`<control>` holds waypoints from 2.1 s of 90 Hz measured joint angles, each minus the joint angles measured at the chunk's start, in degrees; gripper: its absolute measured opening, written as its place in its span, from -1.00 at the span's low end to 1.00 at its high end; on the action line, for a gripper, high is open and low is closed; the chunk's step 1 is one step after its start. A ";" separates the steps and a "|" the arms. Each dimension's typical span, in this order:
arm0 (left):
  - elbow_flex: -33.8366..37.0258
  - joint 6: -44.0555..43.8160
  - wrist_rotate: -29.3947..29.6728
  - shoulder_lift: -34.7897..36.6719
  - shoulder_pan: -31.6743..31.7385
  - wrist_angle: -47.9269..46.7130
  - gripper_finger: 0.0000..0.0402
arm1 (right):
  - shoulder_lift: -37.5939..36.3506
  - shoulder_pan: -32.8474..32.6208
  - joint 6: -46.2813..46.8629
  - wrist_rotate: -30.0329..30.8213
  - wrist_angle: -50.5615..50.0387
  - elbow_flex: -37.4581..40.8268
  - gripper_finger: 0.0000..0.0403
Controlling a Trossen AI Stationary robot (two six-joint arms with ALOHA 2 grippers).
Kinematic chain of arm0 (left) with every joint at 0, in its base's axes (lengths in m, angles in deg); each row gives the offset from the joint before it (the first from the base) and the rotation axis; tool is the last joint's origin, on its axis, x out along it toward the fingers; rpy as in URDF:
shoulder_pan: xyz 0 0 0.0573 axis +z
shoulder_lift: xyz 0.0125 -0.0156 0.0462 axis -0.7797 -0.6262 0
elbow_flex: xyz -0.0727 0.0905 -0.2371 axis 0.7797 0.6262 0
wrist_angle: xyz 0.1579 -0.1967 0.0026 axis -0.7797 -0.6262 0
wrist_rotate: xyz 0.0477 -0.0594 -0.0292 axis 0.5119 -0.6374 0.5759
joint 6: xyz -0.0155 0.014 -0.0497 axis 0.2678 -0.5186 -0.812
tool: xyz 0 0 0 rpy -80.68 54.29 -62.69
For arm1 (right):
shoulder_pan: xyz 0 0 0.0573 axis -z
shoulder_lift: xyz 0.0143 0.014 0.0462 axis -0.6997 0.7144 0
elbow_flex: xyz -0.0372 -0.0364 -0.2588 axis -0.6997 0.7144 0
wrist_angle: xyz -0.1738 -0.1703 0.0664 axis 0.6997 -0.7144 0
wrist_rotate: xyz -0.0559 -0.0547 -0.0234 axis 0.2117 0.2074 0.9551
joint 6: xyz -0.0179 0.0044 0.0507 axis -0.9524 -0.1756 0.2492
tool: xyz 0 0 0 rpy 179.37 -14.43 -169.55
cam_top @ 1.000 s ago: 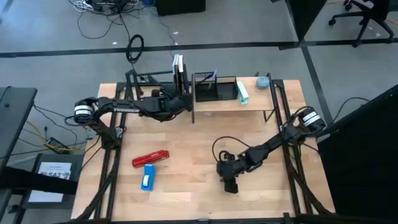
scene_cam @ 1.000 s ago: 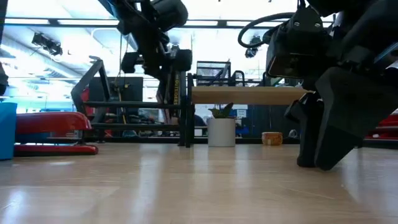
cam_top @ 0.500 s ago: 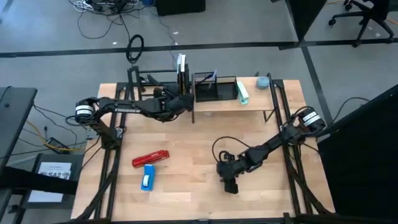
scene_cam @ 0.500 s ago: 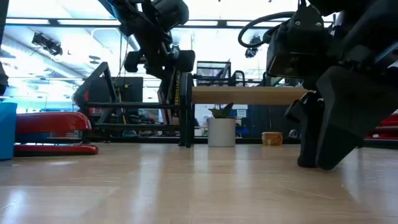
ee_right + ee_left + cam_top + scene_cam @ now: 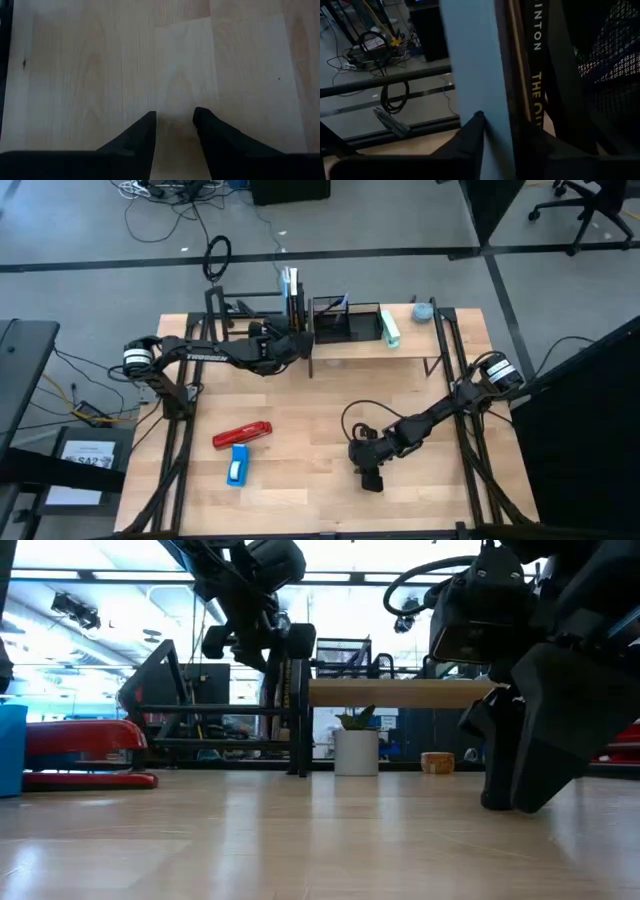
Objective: Stock shelves
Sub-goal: Put the blue book on the black bookshelf, then put the red stapler under the shelf
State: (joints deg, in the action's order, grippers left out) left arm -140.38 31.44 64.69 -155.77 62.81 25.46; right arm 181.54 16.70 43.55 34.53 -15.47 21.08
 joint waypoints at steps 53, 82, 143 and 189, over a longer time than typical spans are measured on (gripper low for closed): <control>0.11 5.37 -2.59 3.10 -0.12 0.19 -0.24 | 0.00 0.00 -0.02 0.02 0.00 0.00 -0.40; -4.18 10.16 -3.31 3.08 -0.25 -0.81 -0.24 | 0.00 0.00 -0.04 0.04 0.02 0.00 -0.40; -24.20 23.83 -4.63 3.09 -4.69 -9.79 -0.24 | 0.00 -0.42 -0.02 0.13 0.11 -0.02 -0.40; -33.90 1.56 -26.49 1.01 -35.02 -35.74 -0.24 | 0.00 -0.42 -0.28 0.09 3.08 -0.02 -0.40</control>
State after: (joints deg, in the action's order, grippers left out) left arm -174.28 33.00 38.20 -154.75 27.78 -10.29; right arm 181.54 16.29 43.26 34.62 -12.39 21.06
